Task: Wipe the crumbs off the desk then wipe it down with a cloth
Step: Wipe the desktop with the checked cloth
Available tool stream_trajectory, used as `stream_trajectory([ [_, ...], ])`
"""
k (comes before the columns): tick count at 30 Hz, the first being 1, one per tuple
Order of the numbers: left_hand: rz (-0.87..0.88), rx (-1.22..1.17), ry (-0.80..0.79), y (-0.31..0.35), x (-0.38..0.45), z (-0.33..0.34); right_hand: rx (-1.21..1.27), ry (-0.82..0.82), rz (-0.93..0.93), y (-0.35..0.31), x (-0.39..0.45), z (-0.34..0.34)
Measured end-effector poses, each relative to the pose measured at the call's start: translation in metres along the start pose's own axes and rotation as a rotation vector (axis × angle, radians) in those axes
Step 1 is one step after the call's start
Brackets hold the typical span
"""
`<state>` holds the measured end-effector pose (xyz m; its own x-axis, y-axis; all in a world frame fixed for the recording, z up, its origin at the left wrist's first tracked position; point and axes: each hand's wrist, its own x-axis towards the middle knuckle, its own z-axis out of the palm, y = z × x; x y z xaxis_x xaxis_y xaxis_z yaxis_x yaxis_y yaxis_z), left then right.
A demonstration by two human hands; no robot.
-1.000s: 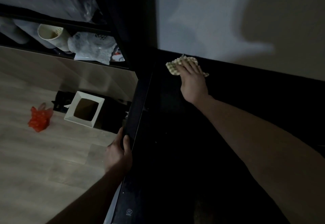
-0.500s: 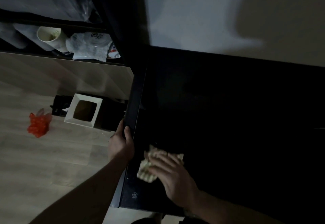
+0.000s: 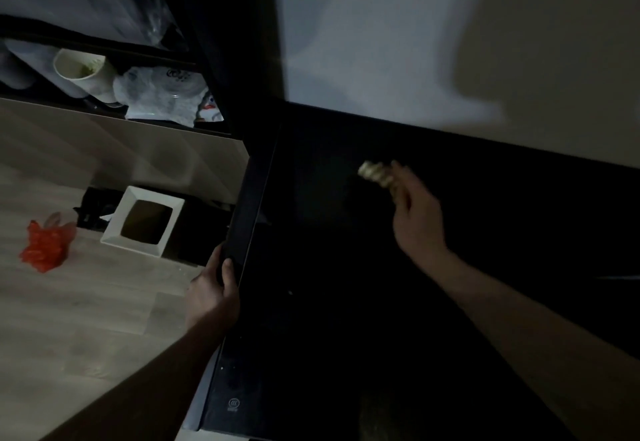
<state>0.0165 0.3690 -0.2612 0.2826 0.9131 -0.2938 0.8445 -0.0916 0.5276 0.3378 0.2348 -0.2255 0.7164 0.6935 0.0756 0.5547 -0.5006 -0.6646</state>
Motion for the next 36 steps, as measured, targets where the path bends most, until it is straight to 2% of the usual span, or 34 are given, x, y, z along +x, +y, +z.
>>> stream_trajectory([
  [2, -0.004, 0.012, 0.009, -0.002, 0.000, 0.002, -0.046, 0.045, -0.011, 0.015, 0.050, -0.005],
  [5, 0.013, -0.022, 0.023, -0.008, 0.003, 0.006, -0.180, -0.080, -0.141, 0.043, 0.089, 0.008],
  [8, 0.045, -0.043, 0.042, -0.010, 0.003, 0.007, -0.309, -0.135, -0.166, 0.058, 0.104, 0.025],
  [11, 0.060, -0.050, 0.063, -0.011, 0.003, 0.009, -0.401, -0.140, 0.022, 0.052, 0.105, 0.046],
  [13, 0.065, -0.040, 0.066, -0.014, 0.003, 0.010, -0.405, -0.140, 0.060, 0.044, 0.097, 0.056],
  [18, 0.025, -0.032, 0.060, -0.017, 0.004, 0.013, -0.273, -0.136, -0.246, 0.029, 0.010, 0.064],
  [23, 0.016, -0.027, 0.065, -0.013, 0.002, 0.011, -0.196, -0.313, -0.404, 0.013, -0.113, 0.050],
  [29, 0.025, -0.020, 0.073, -0.011, 0.001, 0.010, -0.224, -0.510, -0.618, 0.019, -0.237, 0.022],
  [32, 0.035, -0.021, 0.077, -0.012, 0.001, 0.010, -0.182, -0.600, -0.604, 0.022, -0.240, 0.016],
  [35, 0.036, -0.026, 0.078, -0.014, 0.002, 0.010, 0.124, -0.599, -0.486, 0.007, -0.185, 0.007],
  [36, 0.031, -0.018, 0.078, -0.015, 0.002, 0.011, 0.223, -0.525, -0.443, 0.005, -0.156, 0.003],
])
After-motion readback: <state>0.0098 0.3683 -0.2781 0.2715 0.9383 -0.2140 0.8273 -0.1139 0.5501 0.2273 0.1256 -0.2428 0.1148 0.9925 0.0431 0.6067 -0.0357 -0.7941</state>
